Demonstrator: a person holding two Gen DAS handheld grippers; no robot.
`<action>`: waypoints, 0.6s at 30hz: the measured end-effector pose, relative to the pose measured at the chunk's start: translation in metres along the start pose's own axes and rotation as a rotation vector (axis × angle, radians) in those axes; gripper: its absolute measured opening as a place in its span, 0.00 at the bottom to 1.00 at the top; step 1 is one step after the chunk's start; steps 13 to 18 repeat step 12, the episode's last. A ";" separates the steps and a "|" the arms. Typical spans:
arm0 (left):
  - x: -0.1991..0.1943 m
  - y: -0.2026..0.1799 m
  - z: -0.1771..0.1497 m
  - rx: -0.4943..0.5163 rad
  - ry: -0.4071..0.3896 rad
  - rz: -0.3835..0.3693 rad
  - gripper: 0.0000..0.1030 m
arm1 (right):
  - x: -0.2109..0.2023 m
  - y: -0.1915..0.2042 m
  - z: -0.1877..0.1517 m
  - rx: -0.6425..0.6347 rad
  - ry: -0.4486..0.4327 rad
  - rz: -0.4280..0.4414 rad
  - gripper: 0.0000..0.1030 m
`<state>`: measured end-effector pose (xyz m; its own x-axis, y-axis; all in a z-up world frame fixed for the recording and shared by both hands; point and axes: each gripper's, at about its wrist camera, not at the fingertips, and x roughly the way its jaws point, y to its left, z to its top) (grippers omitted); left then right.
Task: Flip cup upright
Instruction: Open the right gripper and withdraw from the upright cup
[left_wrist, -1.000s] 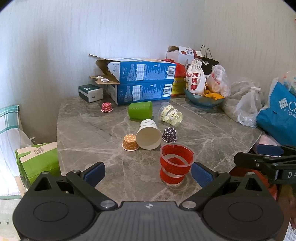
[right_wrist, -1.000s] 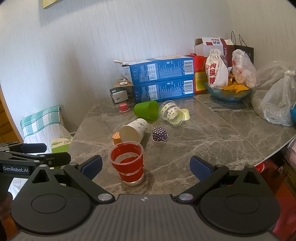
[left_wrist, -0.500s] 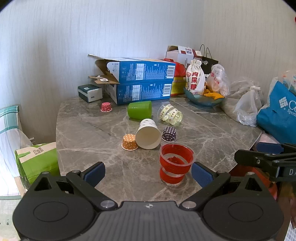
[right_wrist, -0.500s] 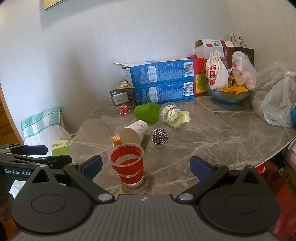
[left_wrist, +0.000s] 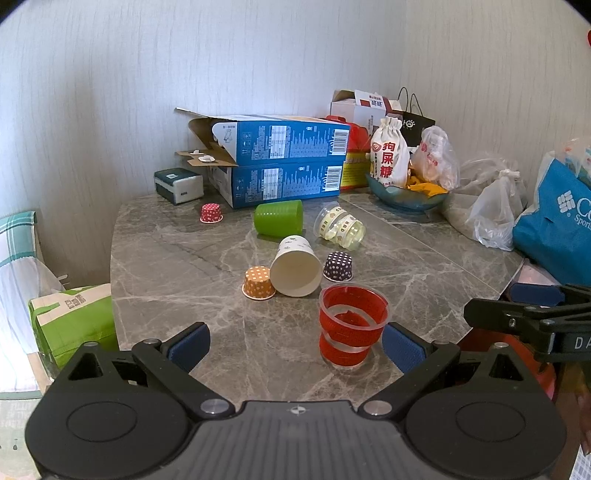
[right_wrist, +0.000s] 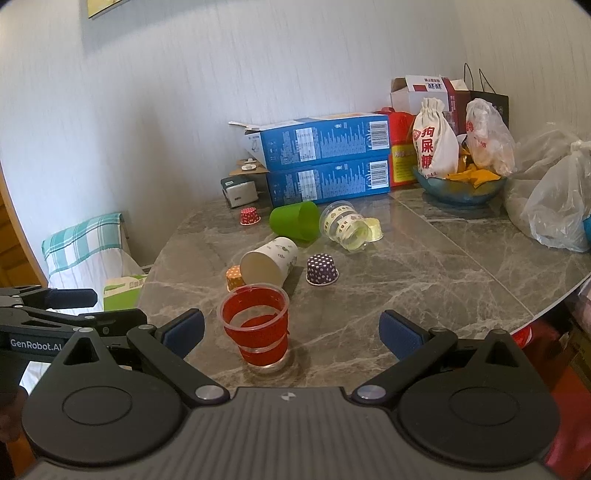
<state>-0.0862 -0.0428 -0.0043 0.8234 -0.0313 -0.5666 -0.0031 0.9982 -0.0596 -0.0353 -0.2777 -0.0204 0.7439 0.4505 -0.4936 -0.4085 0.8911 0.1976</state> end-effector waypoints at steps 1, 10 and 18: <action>0.000 0.000 0.000 -0.001 0.000 0.000 0.98 | 0.000 0.000 0.000 0.000 0.000 0.000 0.99; 0.005 0.002 -0.003 0.002 -0.010 0.013 0.98 | 0.002 0.000 -0.001 0.001 0.001 0.001 0.99; 0.005 0.004 -0.003 -0.001 -0.027 0.023 0.98 | 0.004 0.001 -0.002 0.003 0.002 0.005 0.99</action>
